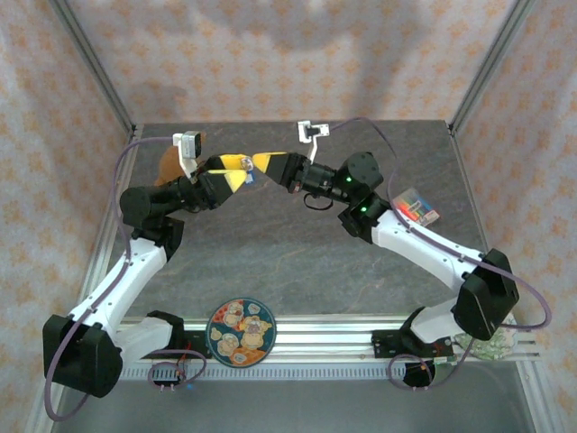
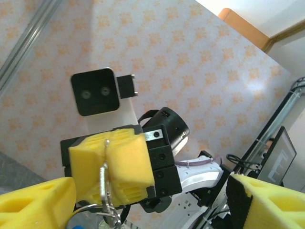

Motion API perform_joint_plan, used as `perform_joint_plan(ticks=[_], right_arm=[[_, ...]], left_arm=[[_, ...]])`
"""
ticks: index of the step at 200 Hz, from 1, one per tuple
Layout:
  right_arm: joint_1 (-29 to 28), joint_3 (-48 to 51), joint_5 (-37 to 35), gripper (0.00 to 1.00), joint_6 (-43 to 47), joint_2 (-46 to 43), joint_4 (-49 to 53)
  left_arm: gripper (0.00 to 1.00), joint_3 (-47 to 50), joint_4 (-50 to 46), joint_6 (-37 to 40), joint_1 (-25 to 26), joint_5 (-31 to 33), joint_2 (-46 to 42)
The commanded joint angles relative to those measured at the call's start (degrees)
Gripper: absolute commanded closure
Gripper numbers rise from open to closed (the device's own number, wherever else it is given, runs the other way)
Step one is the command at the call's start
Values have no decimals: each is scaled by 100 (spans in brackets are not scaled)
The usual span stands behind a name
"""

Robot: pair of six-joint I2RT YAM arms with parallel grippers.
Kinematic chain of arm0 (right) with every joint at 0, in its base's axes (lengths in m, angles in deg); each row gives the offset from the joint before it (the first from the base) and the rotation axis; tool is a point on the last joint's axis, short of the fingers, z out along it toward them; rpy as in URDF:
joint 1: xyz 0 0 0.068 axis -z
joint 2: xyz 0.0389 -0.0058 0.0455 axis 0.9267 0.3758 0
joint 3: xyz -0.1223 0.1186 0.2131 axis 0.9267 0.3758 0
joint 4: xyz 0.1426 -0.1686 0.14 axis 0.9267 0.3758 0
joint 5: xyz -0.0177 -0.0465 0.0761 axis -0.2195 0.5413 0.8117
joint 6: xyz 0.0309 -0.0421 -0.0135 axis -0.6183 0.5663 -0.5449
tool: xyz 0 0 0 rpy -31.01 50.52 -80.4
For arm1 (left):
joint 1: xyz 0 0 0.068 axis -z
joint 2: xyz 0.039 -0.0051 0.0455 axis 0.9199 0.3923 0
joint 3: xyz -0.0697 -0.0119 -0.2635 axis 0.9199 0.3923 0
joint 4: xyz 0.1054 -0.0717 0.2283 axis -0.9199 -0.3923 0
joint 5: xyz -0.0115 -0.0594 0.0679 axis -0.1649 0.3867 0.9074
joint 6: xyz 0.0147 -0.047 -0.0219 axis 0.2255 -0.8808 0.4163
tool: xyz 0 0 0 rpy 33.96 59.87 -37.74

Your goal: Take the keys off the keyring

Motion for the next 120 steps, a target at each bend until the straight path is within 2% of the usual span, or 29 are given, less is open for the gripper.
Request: perform_joint_plan(ticks=[1,41,56,87,109,120], right_arm=[[10,-275,217,100,-280,61,-497],[9,-313,287,100,-536,169,-723],[9,-330,314,100,-549,187,-713],[11,-320,340,100,-632,220,-786],[9,-304,357,100,-699,240,-858],[10,-288,358,100,-740,249,-907]], left_arm=[[23,-188,629,-287,-1,-279,20],[40,-206,435,-103,-8,-289,15],[41,-237,448,-119,5,-279,25],[51,-283,466,-120,-3,-276,45],[53,-297,448,-120,-2,-261,44],[59,-313,420,-103,-7,-270,35]])
